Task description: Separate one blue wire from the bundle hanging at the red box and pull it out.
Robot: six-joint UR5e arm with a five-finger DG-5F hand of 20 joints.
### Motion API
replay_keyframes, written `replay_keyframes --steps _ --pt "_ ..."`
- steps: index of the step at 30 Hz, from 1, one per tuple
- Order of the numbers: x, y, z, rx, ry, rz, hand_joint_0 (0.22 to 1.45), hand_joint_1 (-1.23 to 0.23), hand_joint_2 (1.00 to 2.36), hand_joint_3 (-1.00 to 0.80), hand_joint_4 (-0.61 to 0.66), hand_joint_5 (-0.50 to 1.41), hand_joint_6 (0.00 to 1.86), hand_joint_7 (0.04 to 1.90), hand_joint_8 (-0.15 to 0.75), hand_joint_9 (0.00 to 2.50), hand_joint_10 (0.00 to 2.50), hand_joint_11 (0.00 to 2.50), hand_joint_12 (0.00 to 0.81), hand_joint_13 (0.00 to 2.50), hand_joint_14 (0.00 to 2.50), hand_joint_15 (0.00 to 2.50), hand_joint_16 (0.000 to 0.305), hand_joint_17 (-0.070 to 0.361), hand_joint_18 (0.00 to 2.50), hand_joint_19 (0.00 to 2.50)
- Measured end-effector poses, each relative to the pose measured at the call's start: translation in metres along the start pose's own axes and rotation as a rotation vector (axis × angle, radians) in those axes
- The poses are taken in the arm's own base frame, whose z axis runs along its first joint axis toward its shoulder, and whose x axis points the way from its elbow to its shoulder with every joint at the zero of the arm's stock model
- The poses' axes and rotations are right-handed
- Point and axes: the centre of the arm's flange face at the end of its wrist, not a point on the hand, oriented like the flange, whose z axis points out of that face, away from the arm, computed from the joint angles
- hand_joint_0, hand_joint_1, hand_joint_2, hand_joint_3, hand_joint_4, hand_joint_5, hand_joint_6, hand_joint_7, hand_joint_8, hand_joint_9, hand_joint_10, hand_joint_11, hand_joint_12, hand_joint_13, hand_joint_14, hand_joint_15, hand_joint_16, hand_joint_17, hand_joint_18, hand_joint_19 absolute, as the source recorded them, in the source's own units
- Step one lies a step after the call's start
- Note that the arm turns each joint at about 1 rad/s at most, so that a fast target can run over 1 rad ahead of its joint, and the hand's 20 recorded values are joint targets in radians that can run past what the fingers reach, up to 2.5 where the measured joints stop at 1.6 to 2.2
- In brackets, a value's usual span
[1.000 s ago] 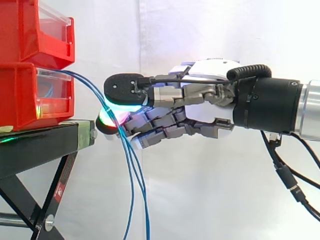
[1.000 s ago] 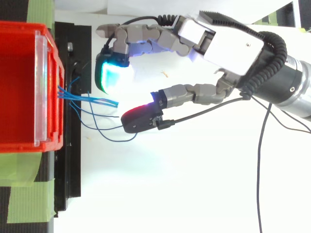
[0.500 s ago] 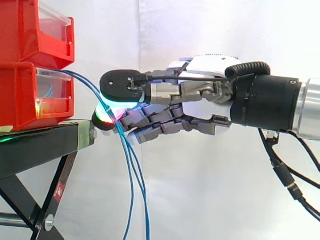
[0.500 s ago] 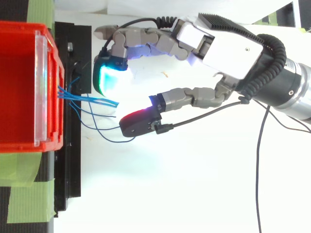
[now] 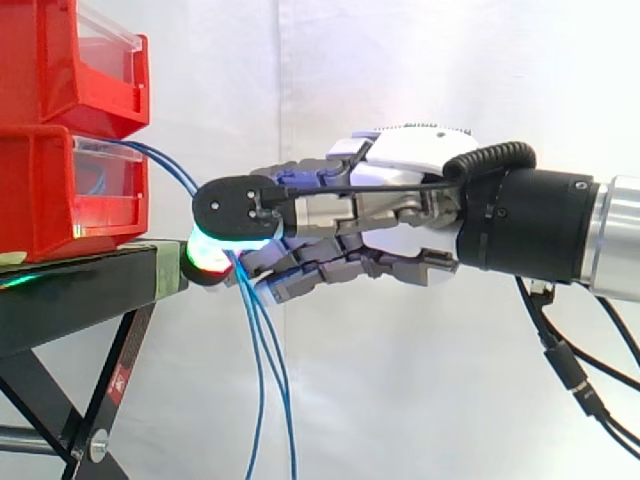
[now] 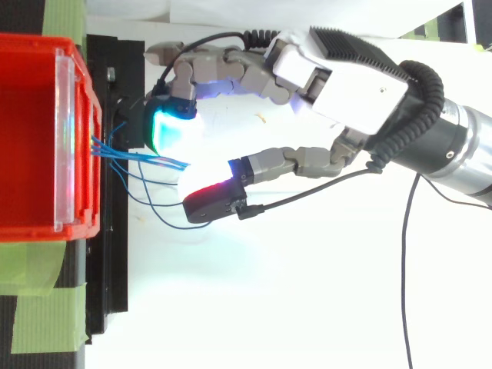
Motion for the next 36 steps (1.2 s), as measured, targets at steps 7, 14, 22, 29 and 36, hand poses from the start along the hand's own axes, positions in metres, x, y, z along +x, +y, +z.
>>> replay_keyframes --steps 7,14,22,29,36 --pt "0.0007 -0.0041 0.0004 0.002 0.002 0.022 0.62 -0.70 1.01 -0.43 0.25 -0.11 0.50 1.36 0.318 0.67 0.01 0.32 0.342 0.37 0.01 0.19 0.046 0.103 0.39 0.43" --pt "0.0001 -0.0045 0.0006 0.000 0.002 0.027 0.62 -0.69 1.01 -0.43 0.25 -0.11 0.50 1.36 0.320 0.67 0.01 0.32 0.342 0.37 0.01 0.18 0.046 0.103 0.39 0.43" --pt "-0.0028 -0.0016 0.0012 -0.004 -0.002 0.030 0.62 -0.69 1.01 -0.43 0.25 -0.11 0.50 1.38 0.320 0.67 0.01 0.32 0.342 0.37 0.01 0.19 0.046 0.103 0.39 0.43" --pt "-0.0028 -0.0011 0.0012 -0.007 0.001 0.030 0.63 -0.70 1.01 -0.38 0.24 -0.12 0.55 1.34 0.322 0.68 0.01 0.34 0.342 0.38 0.01 0.18 0.046 0.103 0.39 0.44" --pt "-0.0028 -0.0007 0.0014 -0.007 0.000 0.030 0.63 -0.72 1.02 -0.26 0.17 -0.15 0.67 1.21 0.322 0.68 0.01 0.40 0.345 0.38 0.01 0.19 0.046 0.104 0.40 0.43"
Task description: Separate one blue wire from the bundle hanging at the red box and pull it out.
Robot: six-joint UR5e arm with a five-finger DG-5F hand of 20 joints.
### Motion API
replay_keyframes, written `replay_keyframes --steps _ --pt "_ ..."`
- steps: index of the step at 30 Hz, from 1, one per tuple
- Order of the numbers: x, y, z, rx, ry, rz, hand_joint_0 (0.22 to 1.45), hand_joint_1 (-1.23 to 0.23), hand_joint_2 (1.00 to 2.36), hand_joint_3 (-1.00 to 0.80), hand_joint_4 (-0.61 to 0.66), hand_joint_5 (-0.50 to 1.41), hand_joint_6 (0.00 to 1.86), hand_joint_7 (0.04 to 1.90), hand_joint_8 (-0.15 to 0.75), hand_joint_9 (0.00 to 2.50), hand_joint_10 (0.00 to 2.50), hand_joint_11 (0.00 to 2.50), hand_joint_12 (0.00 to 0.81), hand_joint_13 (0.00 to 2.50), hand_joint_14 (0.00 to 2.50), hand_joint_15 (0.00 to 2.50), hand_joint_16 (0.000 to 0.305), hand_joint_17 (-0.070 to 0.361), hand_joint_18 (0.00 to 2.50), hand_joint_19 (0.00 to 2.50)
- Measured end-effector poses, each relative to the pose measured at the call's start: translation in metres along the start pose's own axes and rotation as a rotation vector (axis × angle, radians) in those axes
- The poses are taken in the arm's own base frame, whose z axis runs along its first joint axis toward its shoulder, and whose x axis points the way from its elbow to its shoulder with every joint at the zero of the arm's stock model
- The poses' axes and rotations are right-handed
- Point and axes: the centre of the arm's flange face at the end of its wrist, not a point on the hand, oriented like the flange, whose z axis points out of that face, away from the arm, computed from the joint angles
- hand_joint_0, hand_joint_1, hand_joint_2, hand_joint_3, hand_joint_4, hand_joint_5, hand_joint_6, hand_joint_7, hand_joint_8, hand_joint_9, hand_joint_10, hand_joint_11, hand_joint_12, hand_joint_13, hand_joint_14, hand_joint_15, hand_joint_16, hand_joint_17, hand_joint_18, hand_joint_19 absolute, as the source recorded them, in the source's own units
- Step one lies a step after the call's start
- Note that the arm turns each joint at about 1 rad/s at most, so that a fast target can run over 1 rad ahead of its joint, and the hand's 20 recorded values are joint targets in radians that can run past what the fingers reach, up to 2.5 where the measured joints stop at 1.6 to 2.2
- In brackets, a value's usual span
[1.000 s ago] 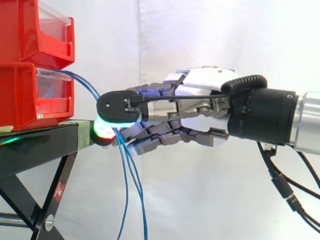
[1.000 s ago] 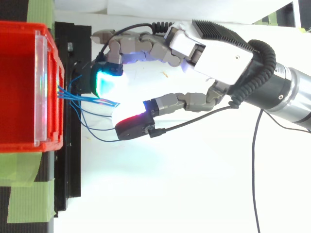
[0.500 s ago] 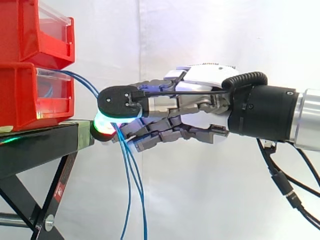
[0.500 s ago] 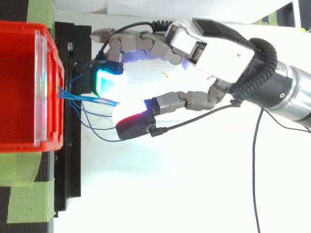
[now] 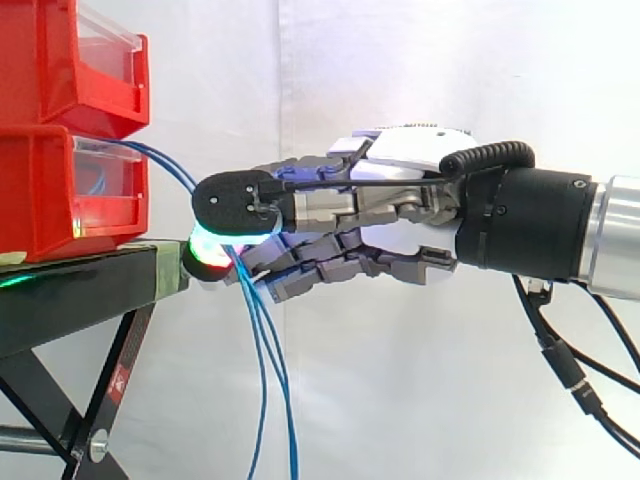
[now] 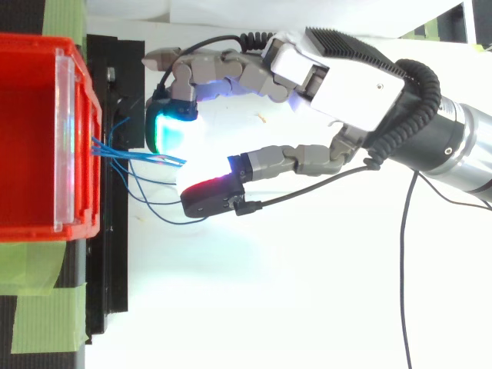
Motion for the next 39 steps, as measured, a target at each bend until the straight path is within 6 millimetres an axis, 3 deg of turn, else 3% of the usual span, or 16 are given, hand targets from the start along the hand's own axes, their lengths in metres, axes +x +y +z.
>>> replay_keyframes --steps 7,14,21,30,39 --pt "-0.001 0.004 0.004 -0.006 -0.007 0.004 0.63 -0.75 1.03 -0.15 0.11 -0.18 0.78 1.05 0.319 0.69 0.01 0.43 0.346 0.38 0.01 0.20 0.046 0.104 0.40 0.43" --pt "-0.003 0.009 0.009 -0.003 -0.004 0.015 0.61 -0.78 1.03 -0.02 -0.05 -0.16 0.77 1.11 0.325 0.83 0.02 0.53 0.347 0.55 0.01 0.29 0.044 0.099 0.46 0.45" --pt "0.000 0.009 0.006 0.017 0.018 0.079 0.60 -0.77 1.03 0.06 -0.11 -0.15 0.78 1.16 0.334 0.96 0.02 0.59 0.350 0.72 0.01 0.39 0.043 0.096 0.50 0.45" --pt "0.002 0.006 0.002 0.046 0.037 0.204 0.61 -0.77 1.03 0.09 -0.12 -0.15 0.79 1.17 0.353 1.05 0.02 0.65 0.365 0.93 0.02 0.50 0.041 0.092 0.53 0.43" --pt "0.004 0.002 -0.003 0.087 0.067 0.301 0.61 -0.77 1.03 0.08 -0.09 -0.15 0.79 1.18 0.360 1.04 0.02 0.61 0.410 1.06 0.02 0.42 0.039 0.088 0.55 0.39"
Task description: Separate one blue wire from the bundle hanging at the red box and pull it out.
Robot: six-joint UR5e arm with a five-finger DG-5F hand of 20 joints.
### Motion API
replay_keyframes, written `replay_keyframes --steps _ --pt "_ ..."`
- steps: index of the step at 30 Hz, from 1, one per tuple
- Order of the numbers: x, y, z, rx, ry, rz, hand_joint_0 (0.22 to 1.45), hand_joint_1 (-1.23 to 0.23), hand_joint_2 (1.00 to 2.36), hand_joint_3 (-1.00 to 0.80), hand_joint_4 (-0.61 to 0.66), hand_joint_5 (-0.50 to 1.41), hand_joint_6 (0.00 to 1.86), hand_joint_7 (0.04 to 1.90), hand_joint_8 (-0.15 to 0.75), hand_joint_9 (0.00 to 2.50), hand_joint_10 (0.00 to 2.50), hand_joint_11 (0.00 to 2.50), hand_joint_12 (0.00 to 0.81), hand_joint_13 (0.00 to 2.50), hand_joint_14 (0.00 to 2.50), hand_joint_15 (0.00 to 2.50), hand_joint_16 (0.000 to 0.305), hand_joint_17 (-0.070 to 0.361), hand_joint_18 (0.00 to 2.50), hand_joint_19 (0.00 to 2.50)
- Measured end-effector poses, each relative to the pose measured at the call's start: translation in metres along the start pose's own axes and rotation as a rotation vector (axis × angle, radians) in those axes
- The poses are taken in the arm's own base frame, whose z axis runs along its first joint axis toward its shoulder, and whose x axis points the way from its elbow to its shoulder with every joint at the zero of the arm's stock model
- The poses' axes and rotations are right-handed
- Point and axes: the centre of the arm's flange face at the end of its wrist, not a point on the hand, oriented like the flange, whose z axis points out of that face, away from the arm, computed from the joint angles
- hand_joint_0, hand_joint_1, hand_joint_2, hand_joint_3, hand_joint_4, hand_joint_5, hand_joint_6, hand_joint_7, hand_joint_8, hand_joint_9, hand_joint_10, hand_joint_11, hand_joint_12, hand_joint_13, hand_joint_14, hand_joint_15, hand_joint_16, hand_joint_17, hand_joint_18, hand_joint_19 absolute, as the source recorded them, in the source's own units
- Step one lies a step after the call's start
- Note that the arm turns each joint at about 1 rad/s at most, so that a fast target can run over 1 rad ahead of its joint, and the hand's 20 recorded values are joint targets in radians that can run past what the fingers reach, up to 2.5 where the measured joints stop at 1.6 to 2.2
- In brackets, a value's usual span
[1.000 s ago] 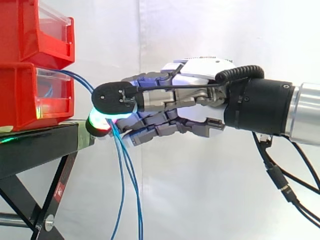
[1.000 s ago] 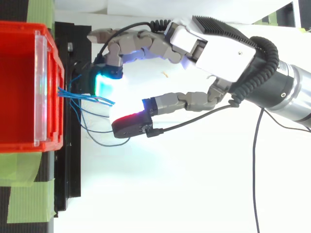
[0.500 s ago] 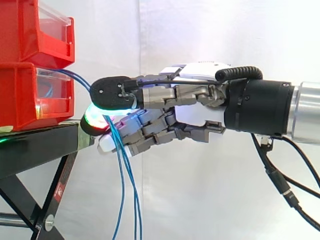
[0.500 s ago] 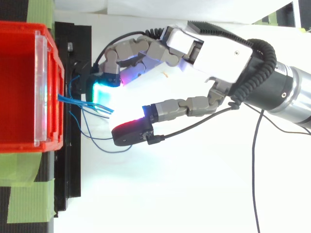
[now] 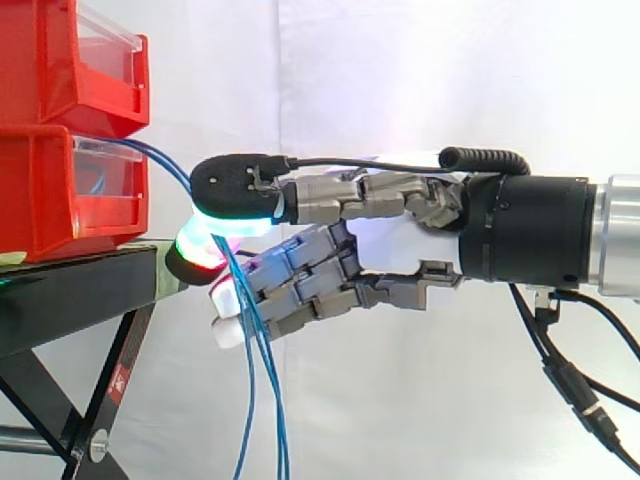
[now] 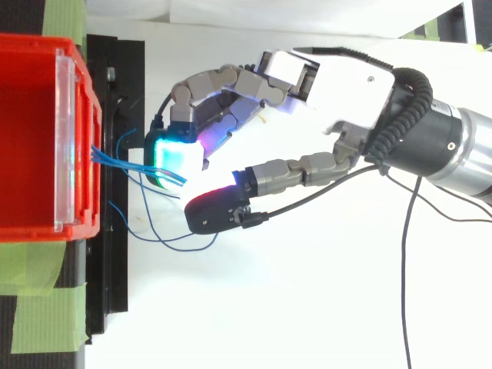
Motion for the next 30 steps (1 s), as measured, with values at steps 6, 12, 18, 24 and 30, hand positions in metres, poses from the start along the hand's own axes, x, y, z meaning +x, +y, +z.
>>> replay_keyframes --steps 6,12,18,24,30 --pt "0.005 -0.002 -0.004 0.021 0.050 0.082 0.61 -0.77 1.03 0.07 -0.08 -0.15 0.79 1.17 0.363 1.01 0.02 0.58 0.433 1.10 0.01 0.37 0.038 0.086 0.56 0.37" --pt "0.010 -0.004 -0.007 0.044 0.102 0.195 0.61 -0.77 1.03 0.07 -0.07 -0.16 0.79 1.16 0.362 0.98 0.02 0.55 0.443 1.15 0.01 0.36 0.038 0.085 0.57 0.38" --pt "0.010 -0.005 -0.009 0.065 0.109 0.291 0.61 -0.76 1.03 0.06 -0.05 -0.16 0.79 1.17 0.362 0.94 0.01 0.52 0.446 1.24 0.01 0.36 0.037 0.083 0.58 0.36" --pt "0.010 -0.006 -0.011 0.083 0.110 0.343 0.61 -0.76 1.03 0.05 -0.04 -0.16 0.79 1.16 0.362 0.92 0.01 0.47 0.452 1.36 0.01 0.36 0.036 0.081 0.61 0.35" --pt "0.010 -0.007 -0.011 0.091 0.108 0.404 0.61 -0.75 1.03 0.05 -0.02 -0.16 0.79 1.15 0.363 0.89 0.01 0.43 0.444 1.47 0.02 0.45 0.035 0.080 0.62 0.35"
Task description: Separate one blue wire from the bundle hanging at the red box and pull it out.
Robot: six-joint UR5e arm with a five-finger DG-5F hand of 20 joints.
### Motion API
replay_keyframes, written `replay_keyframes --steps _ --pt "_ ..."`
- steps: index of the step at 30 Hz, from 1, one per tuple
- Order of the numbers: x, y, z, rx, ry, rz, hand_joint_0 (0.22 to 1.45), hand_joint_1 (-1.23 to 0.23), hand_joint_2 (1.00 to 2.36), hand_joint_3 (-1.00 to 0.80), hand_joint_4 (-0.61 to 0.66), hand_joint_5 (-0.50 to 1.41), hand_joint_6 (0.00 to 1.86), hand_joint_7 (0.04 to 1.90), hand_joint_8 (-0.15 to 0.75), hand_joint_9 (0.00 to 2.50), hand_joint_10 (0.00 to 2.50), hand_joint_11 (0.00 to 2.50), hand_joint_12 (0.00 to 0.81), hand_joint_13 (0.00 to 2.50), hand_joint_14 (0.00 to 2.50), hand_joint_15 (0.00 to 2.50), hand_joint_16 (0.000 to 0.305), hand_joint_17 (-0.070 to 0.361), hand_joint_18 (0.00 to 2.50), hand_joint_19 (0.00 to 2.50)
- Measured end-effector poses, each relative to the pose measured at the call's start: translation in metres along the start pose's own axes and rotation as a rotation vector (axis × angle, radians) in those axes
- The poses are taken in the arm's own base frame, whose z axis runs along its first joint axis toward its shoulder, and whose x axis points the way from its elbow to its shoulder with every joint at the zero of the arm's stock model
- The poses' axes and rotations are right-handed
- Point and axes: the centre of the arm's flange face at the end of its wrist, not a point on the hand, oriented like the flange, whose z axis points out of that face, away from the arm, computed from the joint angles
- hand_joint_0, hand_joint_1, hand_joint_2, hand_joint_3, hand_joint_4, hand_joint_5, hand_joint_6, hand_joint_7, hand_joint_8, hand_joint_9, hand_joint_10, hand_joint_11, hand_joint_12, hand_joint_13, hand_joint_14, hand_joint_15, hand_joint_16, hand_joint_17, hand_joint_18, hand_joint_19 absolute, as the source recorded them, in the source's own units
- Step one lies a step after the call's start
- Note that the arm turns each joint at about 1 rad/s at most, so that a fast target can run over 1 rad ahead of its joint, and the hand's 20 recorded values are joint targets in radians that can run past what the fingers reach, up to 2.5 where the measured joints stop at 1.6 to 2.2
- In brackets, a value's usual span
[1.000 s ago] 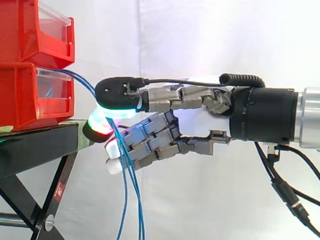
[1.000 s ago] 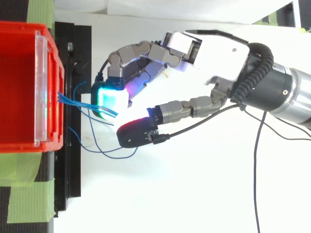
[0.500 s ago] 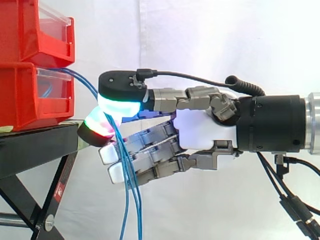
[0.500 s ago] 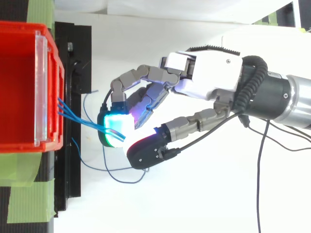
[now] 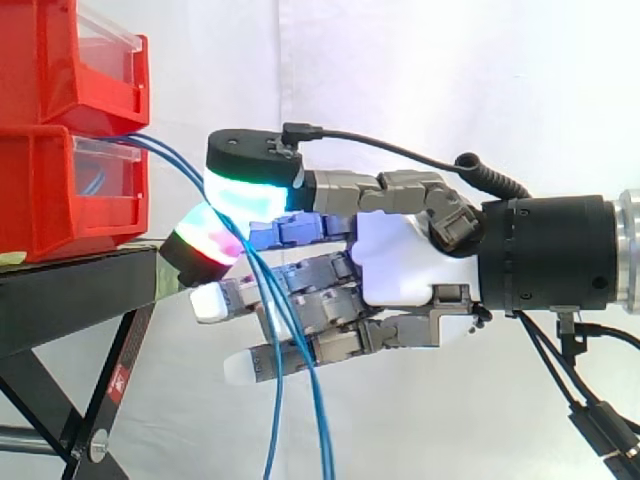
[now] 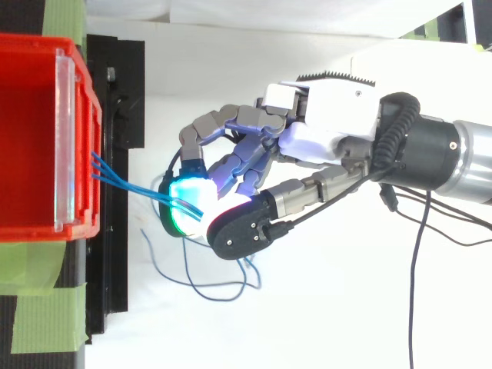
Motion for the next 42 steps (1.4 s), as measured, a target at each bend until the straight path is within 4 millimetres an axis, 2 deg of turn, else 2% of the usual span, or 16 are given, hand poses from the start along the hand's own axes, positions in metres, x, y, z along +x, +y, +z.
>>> replay_keyframes --steps 12,17,20,24,27,29,30,32,38,40,42 --pt "-0.0005 -0.0001 -0.0001 0.001 -0.004 0.041 0.61 -0.74 1.03 0.04 -0.01 -0.16 0.79 1.15 0.354 0.87 0.01 0.45 0.421 1.51 0.02 0.69 0.037 0.084 0.62 0.41" --pt "-0.0003 -0.0004 -0.0004 0.004 -0.003 0.041 0.61 -0.74 1.03 0.04 -0.01 -0.16 0.79 1.15 0.344 0.80 0.01 0.45 0.479 1.26 0.02 0.52 0.041 0.092 0.59 0.42" --pt "-0.0003 -0.0004 -0.0005 0.004 -0.003 0.042 0.60 -0.74 1.03 0.03 0.00 -0.17 0.79 1.16 0.345 0.77 0.01 0.44 0.514 1.21 0.01 0.39 0.042 0.094 0.59 0.39" --pt "0.0005 -0.0005 -0.0005 0.005 -0.001 0.042 0.60 -0.73 1.03 0.03 0.02 -0.17 0.79 1.15 0.350 0.75 0.01 0.41 0.513 1.21 0.01 0.24 0.042 0.095 0.61 0.35" --pt "0.0006 -0.0005 -0.0005 0.005 -0.001 0.042 0.61 -0.72 1.03 0.01 0.06 -0.18 0.80 1.16 0.356 0.74 0.01 0.38 0.507 1.45 0.01 0.33 0.041 0.092 0.65 0.33" --pt "0.0006 -0.0005 -0.0005 0.005 -0.001 0.042 0.61 -0.71 1.03 0.00 0.08 -0.18 0.81 1.14 0.359 0.73 0.01 0.33 0.493 1.70 0.02 0.54 0.039 0.088 0.70 0.32" --pt "0.0006 -0.0005 -0.0005 0.005 -0.001 0.042 0.61 -0.70 1.03 0.00 0.08 -0.18 0.81 1.14 0.358 0.73 0.01 0.33 0.491 1.69 0.02 0.55 0.039 0.087 0.70 0.31" --pt "0.0007 -0.0005 -0.0005 0.005 -0.001 0.042 0.61 -0.70 1.03 0.00 0.09 -0.18 0.81 1.13 0.360 0.73 0.01 0.31 0.467 1.85 0.02 0.78 0.038 0.085 0.72 0.33" --pt "0.0006 -0.0005 -0.0005 0.005 -0.002 0.042 0.61 -0.69 1.03 0.00 0.10 -0.18 0.81 1.14 0.352 0.74 0.01 0.37 0.400 1.89 0.02 1.14 0.039 0.088 0.73 0.42" --pt "0.0005 -0.0005 -0.0005 0.005 -0.002 0.042 0.61 -0.69 1.03 0.00 0.10 -0.18 0.81 1.14 0.352 0.74 0.01 0.39 0.390 1.84 0.02 1.17 0.042 0.093 0.72 0.44" --pt "0.0005 -0.0005 -0.0005 0.005 -0.002 0.042 0.61 -0.69 1.03 -0.01 0.10 -0.18 0.81 1.14 0.350 0.74 0.01 0.40 0.426 1.68 0.02 1.06 0.043 0.097 0.69 0.46"
